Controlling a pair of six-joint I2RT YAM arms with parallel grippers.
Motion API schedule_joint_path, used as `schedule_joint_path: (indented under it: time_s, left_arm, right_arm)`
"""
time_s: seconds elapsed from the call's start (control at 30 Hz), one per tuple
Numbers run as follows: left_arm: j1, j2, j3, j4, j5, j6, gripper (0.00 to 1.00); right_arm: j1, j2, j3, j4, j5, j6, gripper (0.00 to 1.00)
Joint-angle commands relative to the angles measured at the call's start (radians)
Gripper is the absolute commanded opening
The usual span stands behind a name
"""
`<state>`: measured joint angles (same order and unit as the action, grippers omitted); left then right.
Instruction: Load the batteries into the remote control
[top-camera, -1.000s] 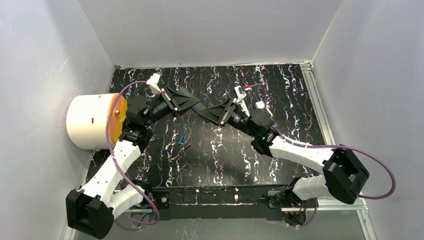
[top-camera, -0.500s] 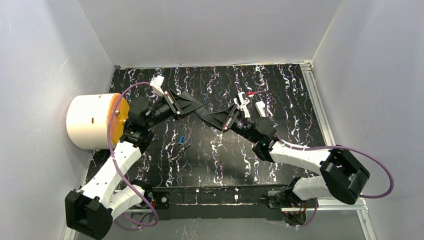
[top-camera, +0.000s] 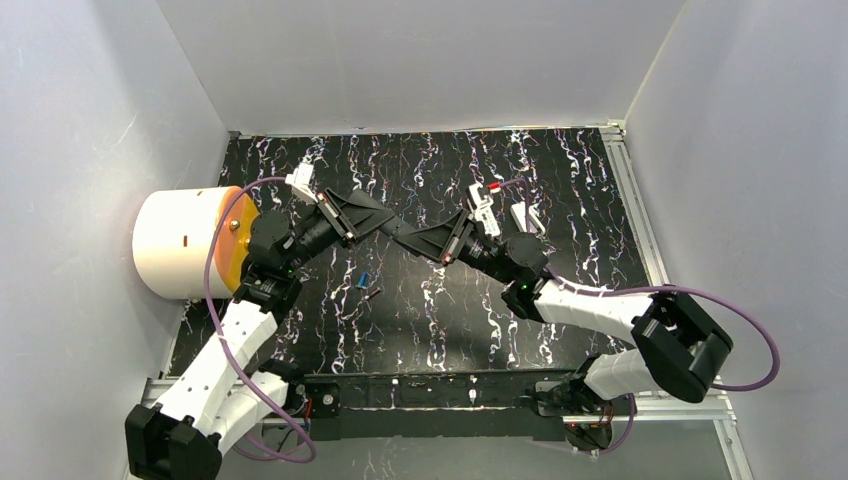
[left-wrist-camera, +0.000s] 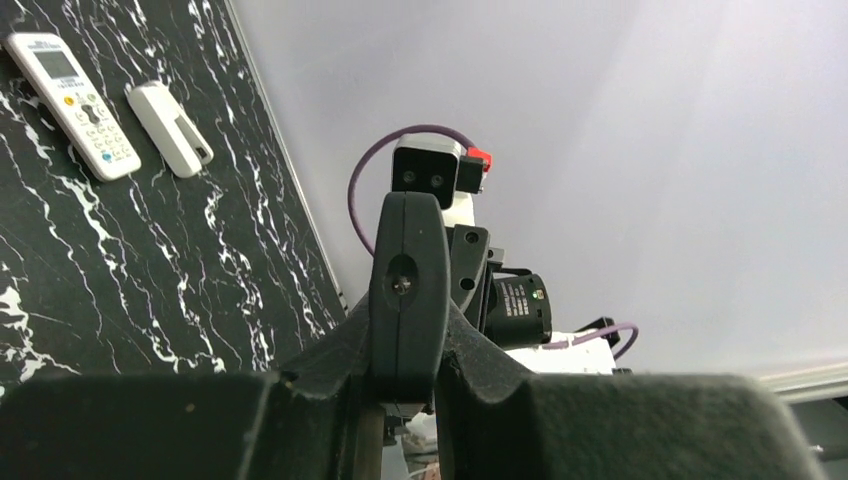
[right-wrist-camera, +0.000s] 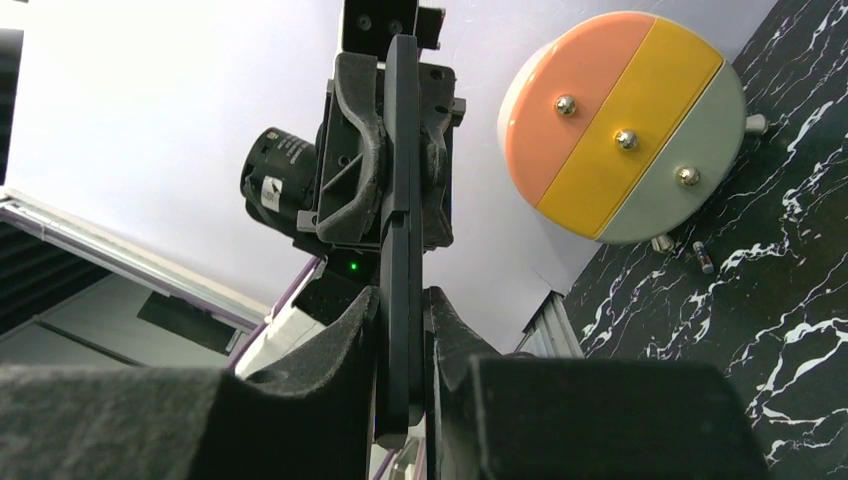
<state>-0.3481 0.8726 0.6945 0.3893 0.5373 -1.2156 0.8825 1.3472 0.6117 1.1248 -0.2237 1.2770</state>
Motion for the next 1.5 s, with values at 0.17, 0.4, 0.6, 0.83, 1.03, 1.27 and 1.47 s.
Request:
schedule_joint_path:
  time_s: [0.17,0.4,0.6,0.83,1.03,1.27,1.47]
  left_arm:
    - [0.052,0.001,-0.02,0.134,-0.076,-0.025,0.0]
    - [0.052,-0.024,-0.063,0.133,-0.074,-0.039,0.0]
    - [0.052,-0.023,-0.085,0.132,-0.086,-0.044,0.0]
    - [0.052,0.004,-0.085,0.133,-0.088,-0.034,0.0]
    - [0.052,0.039,-0.076,0.134,-0.055,-0.012,0.0]
    - [0.052,0.065,-0.051,0.133,-0.018,0.026,0.0]
    - [0.052,0.069,-0.032,0.134,0.006,0.062,0.0]
  right_arm:
    - [-0.023,0.032,0.134,-0.314,0.043,0.024,0.2]
    - [-0.038,0.033,0.194,-0.443,0.048,0.072,0.52]
    - [-0.039,0.007,0.186,-0.4,0.035,0.057,0.74]
    - [-0.04,-0.08,0.141,-0.48,0.059,0.013,0.8]
    - [-0.043,-0.16,0.135,-0.656,0.104,-0.013,0.75]
    - [-0.045,-0.143,0.192,-0.791,0.1,-0.03,0.47]
    - [-0.047,-0.135,0.214,-0.82,0.095,-0.029,0.31]
